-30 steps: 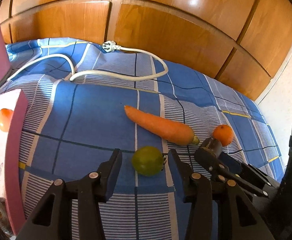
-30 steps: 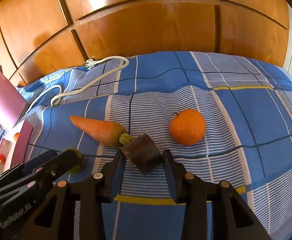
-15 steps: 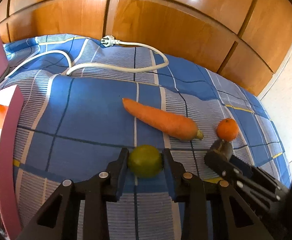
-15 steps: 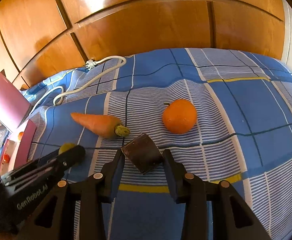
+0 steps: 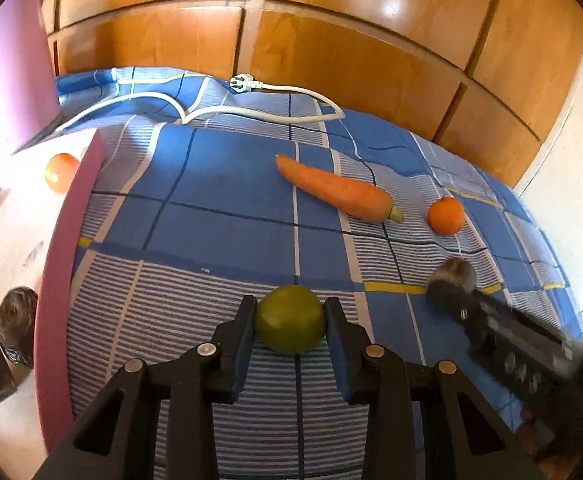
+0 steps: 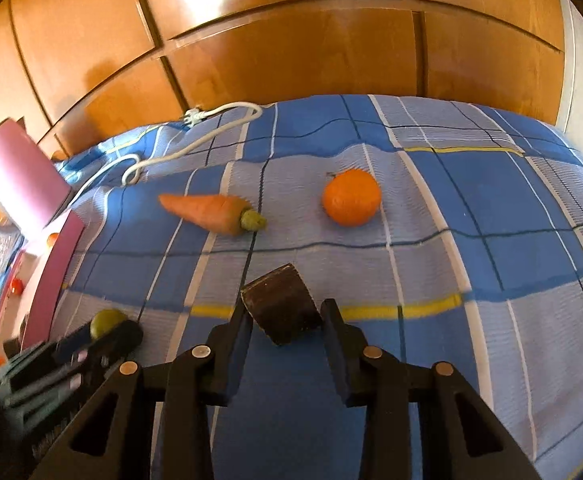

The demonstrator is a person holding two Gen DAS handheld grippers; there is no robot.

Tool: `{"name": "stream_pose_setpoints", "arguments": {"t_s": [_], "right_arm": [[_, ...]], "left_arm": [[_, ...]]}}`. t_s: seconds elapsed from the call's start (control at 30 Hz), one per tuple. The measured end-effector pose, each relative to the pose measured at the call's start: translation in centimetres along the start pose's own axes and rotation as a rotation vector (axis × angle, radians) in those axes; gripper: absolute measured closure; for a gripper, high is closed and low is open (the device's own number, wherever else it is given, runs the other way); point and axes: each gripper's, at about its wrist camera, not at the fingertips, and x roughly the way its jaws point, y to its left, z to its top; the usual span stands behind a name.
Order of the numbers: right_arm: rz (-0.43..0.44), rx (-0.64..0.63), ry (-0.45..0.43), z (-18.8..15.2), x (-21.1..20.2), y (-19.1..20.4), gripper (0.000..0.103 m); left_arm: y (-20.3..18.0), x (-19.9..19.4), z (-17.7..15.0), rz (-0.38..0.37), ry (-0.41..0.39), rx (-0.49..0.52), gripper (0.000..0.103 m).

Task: Organize fruits
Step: 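Grasp the dark cut beet piece with the right tool while the left tool grasps the green tomato, then lift the green tomato and dark beet piece and carry both toward the tray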

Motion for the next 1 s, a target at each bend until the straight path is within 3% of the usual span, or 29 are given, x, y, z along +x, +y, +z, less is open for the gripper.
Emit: {"name": "stream_pose_setpoints", "arguments": {"t_s": [0.57,1.0], "right_arm": [[0.016,0.031,-0.003,-1.6,-0.7,-0.4,0.07],[0.064,0.068,0.003,-0.9,-0.2,-0.1,0.05]], "left_arm": [[-0.1,0.3,-0.3,0.007,-0.013,0.01,0.068],[0.1,0.3,-0.4,-0.005,-0.016,0.005,0.068]]}}
